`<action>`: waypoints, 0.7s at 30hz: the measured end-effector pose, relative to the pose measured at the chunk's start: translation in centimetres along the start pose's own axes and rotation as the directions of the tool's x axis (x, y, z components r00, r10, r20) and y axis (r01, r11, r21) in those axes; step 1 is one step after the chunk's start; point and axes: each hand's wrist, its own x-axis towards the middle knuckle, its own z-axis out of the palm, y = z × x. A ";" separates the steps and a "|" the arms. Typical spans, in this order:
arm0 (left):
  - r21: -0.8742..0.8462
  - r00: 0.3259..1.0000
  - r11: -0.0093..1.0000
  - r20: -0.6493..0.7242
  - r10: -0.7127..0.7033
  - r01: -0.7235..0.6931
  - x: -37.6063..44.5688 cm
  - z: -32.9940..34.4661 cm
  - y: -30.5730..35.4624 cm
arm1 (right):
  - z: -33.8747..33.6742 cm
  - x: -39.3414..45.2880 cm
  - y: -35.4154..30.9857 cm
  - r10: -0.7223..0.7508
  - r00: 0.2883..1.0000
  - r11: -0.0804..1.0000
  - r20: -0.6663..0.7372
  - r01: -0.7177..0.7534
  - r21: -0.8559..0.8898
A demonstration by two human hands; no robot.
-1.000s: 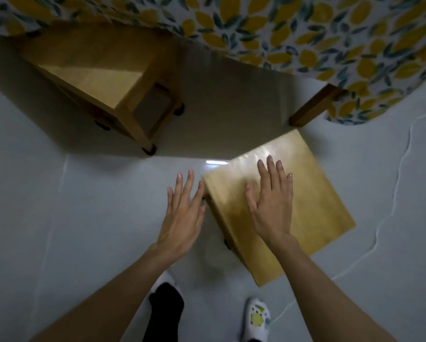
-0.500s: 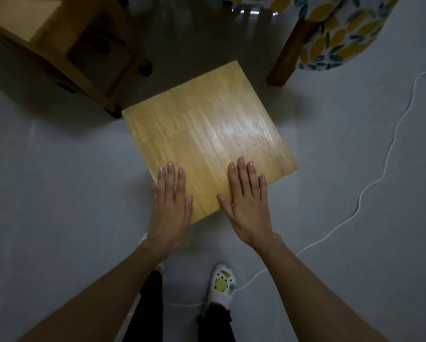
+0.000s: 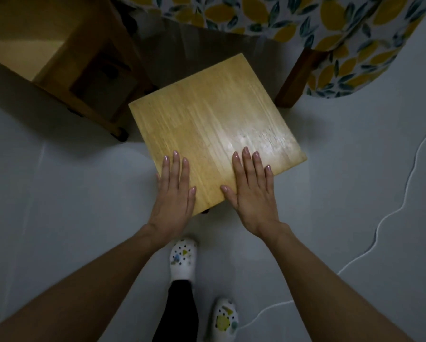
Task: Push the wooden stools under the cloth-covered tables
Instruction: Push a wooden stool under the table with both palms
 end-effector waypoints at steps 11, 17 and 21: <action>-0.007 0.998 1.000 0.057 0.025 -0.024 19.7 -3.5 -2.1 | -4.6 18.7 2.8 0.027 1.000 1.000 0.012 -0.027 -0.012; -0.015 0.995 0.999 0.095 0.036 -0.035 27.6 -5.4 -2.9 | -6.9 26.2 3.8 0.060 0.996 0.998 0.060 -0.060 0.000; 0.030 0.995 0.998 0.088 0.054 -0.057 30.2 -6.0 -3.3 | -7.5 28.7 4.0 0.065 0.996 0.998 0.061 -0.064 -0.004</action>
